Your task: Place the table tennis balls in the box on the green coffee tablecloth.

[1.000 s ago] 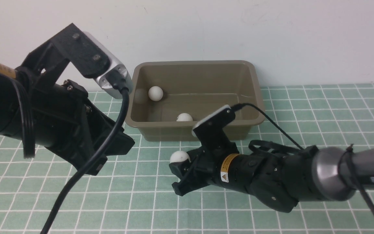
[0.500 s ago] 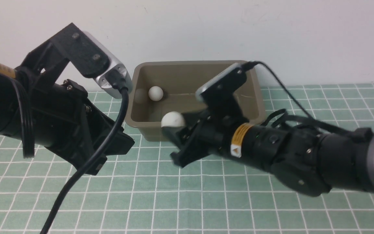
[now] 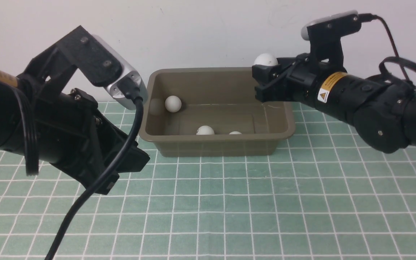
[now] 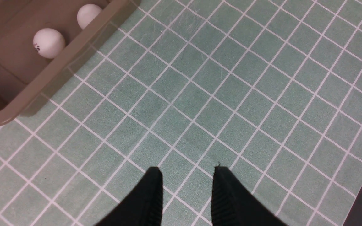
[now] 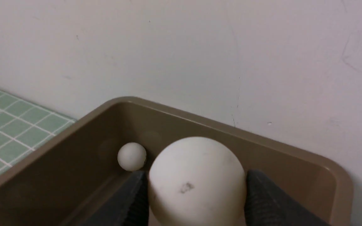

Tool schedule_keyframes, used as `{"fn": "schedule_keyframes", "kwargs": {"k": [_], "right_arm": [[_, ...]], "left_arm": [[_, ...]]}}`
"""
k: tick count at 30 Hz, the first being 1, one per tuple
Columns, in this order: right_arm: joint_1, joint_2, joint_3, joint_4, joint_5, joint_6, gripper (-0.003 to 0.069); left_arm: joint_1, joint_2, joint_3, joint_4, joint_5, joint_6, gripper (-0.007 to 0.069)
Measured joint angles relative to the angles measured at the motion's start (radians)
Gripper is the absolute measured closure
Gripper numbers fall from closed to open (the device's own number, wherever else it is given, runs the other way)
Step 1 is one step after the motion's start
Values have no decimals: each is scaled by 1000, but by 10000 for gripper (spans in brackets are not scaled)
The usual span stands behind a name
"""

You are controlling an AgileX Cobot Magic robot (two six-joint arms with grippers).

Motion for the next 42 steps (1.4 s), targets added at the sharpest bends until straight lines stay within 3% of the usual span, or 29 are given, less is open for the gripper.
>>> {"fn": "schedule_keyframes", "kwargs": {"k": [9, 18, 23, 29, 35, 42], "right_arm": [[0, 186, -114, -43, 6, 0, 302], [0, 210, -125, -113, -2, 0, 298], [0, 210, -126, -93, -10, -1, 177], [0, 205, -128, -92, -15, -30, 163], [0, 36, -128, -88, 131, -123, 165], [30, -222, -128, -88, 342, -125, 165]], "left_arm": [[0, 0, 0, 0, 2, 0, 419], [0, 0, 0, 0, 2, 1, 419], [0, 0, 0, 0, 2, 1, 419], [0, 0, 0, 0, 2, 3, 419], [0, 0, 0, 0, 2, 4, 419], [0, 0, 0, 0, 0, 4, 419]]}}
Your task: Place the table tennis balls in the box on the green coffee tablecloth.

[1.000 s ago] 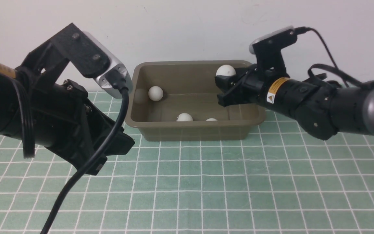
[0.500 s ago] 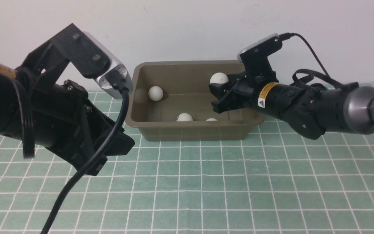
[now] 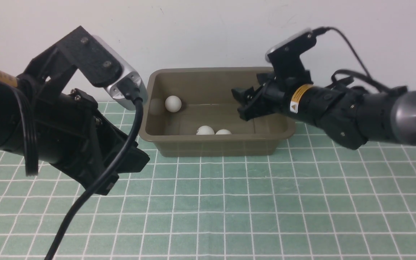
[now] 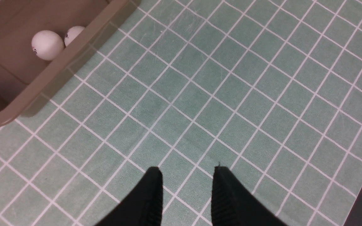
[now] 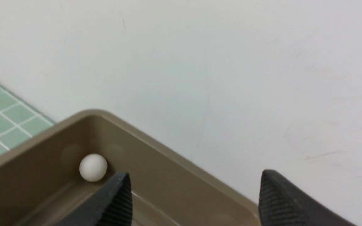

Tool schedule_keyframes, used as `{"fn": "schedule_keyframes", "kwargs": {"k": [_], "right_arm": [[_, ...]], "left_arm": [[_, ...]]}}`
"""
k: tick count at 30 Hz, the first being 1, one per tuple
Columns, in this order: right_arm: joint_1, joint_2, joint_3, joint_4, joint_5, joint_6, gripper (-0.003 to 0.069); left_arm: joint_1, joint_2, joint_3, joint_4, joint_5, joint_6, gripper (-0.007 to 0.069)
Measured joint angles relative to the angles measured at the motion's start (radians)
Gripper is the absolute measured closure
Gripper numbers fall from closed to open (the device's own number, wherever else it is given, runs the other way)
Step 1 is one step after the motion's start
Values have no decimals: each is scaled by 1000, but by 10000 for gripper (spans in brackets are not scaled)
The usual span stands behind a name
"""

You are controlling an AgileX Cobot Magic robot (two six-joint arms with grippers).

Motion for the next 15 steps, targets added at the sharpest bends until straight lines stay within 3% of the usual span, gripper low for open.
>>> {"fn": "schedule_keyframes", "kwargs": {"k": [5, 11, 15], "right_arm": [[59, -159, 0, 3, 139, 0, 165], [106, -334, 0, 3, 412, -1, 165], [106, -452, 0, -69, 637, 1, 165]], "left_arm": [[0, 0, 0, -1, 0, 0, 419], [0, 0, 0, -1, 0, 0, 419], [0, 0, 0, -3, 1, 0, 419]]}}
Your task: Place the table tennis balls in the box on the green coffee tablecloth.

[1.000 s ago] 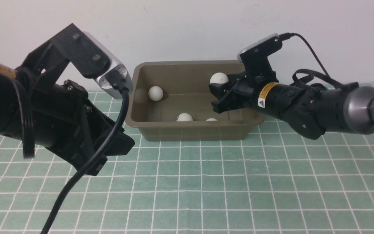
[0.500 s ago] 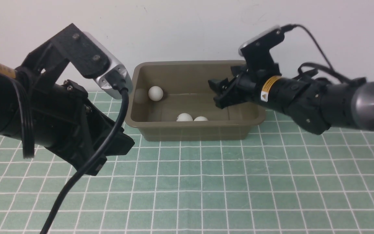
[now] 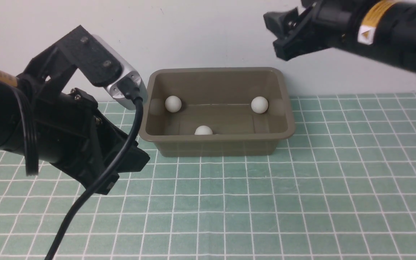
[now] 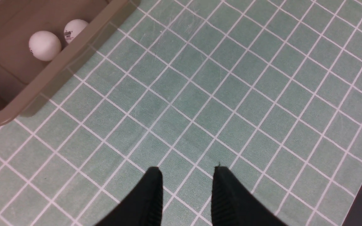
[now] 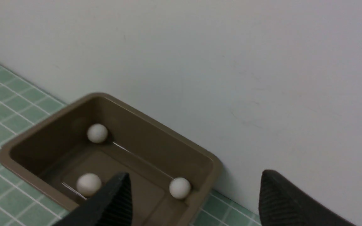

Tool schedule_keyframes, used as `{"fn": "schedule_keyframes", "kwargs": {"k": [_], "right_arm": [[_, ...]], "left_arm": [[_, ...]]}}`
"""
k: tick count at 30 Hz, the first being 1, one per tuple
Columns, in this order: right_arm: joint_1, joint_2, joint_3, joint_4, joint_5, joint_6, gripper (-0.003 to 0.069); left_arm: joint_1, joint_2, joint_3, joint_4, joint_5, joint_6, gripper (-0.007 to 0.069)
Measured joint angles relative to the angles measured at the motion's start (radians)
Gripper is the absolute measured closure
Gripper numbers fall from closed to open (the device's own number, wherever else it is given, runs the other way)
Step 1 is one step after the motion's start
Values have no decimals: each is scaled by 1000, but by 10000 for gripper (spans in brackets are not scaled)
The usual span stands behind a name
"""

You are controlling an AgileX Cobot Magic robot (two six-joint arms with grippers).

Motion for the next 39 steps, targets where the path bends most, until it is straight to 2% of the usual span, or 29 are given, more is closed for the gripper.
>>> {"fn": "schedule_keyframes", "kwargs": {"k": [8, 13, 19, 28, 32, 36, 39], "right_arm": [[0, -220, 0, -213, 281, 82, 165], [0, -409, 0, -238, 388, 51, 165], [0, -603, 45, -222, 417, 19, 187], [0, -799, 279, -212, 398, 15, 253], [0, -815, 443, -125, 288, 14, 292], [0, -815, 563, -1, 109, -6, 330], [0, -815, 630, 38, 49, -8, 354]], "left_arm": [[0, 0, 0, -41, 0, 3, 419], [0, 0, 0, -49, 0, 20, 419], [0, 0, 0, -51, 0, 23, 419], [0, 0, 0, -89, -2, 44, 419], [0, 0, 0, -144, -2, 88, 419], [0, 0, 0, -188, -2, 115, 419], [0, 0, 0, -193, -2, 116, 419]]}}
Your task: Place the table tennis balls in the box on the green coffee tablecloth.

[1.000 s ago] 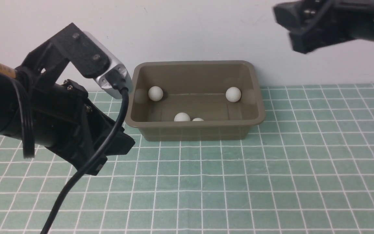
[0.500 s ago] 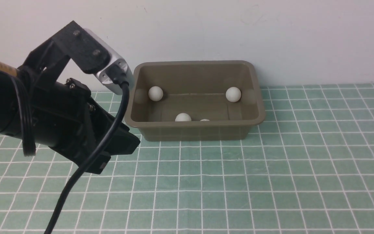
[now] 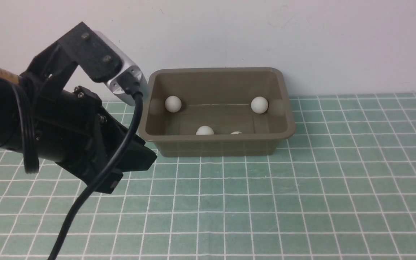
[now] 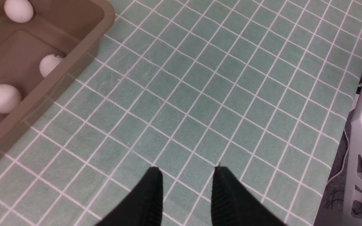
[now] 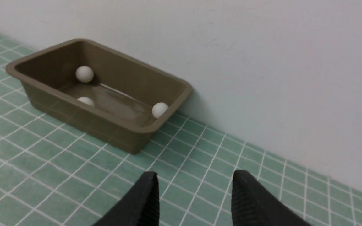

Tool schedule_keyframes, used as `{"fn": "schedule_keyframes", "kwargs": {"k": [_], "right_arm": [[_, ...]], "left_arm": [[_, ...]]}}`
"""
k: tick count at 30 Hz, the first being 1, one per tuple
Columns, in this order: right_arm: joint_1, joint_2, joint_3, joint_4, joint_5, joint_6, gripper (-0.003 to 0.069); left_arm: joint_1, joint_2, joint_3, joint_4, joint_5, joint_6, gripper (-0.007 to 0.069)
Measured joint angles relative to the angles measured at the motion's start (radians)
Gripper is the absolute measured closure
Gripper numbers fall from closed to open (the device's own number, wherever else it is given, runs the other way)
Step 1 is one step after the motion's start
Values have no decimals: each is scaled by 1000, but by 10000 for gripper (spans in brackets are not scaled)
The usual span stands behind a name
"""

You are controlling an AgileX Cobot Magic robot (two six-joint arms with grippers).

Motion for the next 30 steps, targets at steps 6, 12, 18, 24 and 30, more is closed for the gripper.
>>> {"fn": "schedule_keyframes", "kwargs": {"k": [6, 12, 18, 24, 30], "right_arm": [[0, 0, 121, 51, -19, -1, 407], [0, 0, 204, 101, -40, 3, 435], [0, 0, 212, 185, -135, 6, 435], [0, 0, 217, 112, -127, 5, 435], [0, 0, 217, 83, -122, 5, 435]], "left_arm": [[0, 0, 0, 0, 0, 0, 419], [0, 0, 0, 0, 0, 5, 419], [0, 0, 0, 0, 0, 26, 419], [0, 0, 0, 0, 1, 31, 419], [0, 0, 0, 0, 3, 36, 419]]}}
